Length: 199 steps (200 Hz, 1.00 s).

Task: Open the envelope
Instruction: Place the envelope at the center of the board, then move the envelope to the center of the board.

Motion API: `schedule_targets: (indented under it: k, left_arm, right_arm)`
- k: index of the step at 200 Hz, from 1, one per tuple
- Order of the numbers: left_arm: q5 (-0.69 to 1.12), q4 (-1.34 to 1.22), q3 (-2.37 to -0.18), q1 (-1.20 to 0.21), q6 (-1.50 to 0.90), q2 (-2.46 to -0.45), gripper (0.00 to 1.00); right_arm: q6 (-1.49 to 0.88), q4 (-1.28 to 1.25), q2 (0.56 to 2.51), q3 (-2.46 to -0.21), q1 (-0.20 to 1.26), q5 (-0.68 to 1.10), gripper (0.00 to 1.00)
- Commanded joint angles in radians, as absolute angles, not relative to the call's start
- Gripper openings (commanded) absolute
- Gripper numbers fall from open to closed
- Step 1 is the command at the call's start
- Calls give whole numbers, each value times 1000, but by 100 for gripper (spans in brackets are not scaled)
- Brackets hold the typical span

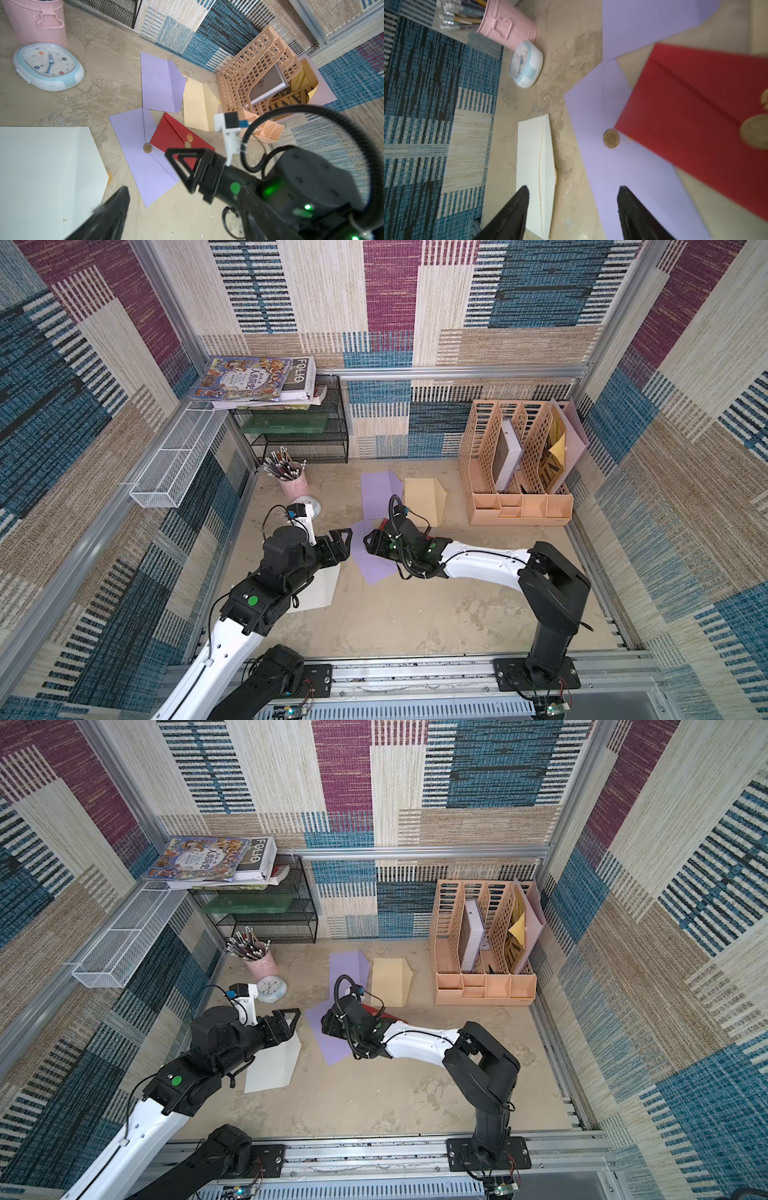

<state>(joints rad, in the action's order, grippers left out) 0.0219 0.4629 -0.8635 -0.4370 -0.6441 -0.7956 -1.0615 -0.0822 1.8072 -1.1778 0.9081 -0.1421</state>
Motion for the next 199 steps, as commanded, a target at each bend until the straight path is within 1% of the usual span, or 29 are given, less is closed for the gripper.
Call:
schedule_targets:
  k: [1,23,55,115,153,199]
  left_arm:
    - [49,376,-855,-435,-636,-849,83]
    - [77,333,-857,-433,-644,-915,83]
    - [88,325,-872,-433,-638,-971,83]
    - [101,317,-871,-430,-639,-1006,83]
    - [118,310,-865,-427,-644,-1019,83]
    - [132,292,-858,-425,-648,-1038,83]
  right_arm:
    - [-904,-8,1805,-1168,823,-127,69]
    - [-872,-2,1842,-1152,738,-58,67]
    - [-877,-54,1847,-1081,689,-29,67]
    - [-891,-89,1822,-962,669,-9,67]
    - [-905,-105,1782,-845,652,-8,67]
    - [-938,-104,1670,-694,661,-9,66]
